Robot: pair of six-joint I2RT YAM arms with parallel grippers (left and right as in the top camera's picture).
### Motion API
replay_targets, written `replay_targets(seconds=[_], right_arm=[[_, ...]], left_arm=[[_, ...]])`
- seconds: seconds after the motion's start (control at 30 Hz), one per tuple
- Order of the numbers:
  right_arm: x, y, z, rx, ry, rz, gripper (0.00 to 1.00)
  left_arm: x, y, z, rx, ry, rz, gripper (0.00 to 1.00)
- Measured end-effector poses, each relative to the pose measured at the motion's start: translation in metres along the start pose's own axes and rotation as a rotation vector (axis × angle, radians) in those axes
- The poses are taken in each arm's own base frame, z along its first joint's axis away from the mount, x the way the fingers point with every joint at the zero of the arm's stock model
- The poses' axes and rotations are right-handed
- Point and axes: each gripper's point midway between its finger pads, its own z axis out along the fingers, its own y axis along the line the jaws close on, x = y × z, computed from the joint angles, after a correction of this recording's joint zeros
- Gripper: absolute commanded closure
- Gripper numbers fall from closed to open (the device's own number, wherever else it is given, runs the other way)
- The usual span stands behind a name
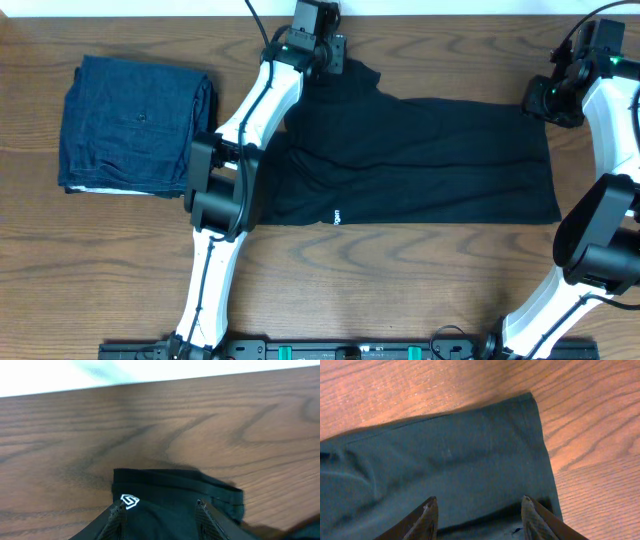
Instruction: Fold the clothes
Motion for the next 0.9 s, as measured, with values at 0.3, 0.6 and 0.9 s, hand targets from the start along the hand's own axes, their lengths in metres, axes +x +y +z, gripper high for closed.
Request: replay_targets(seconds=[0.3, 0.6, 0.9], right_arm=[[0.001, 0.0, 0.0, 0.001, 0.004, 0.0, 0.47], [0.003, -0.001, 0.0, 0.004, 0.013, 0.001, 0.46], [0.003, -0.001, 0.0, 0.005, 0.013, 0.001, 0.46]], left_arm=[[0.027, 0.02, 0.028, -0.073, 0.039, 0.012, 0.5], [0.023, 0.027, 0.034, -0.088, 0.009, 0.012, 0.49], [0.04, 0.033, 0.055, -0.096, 0.019, 0.016, 0.53]])
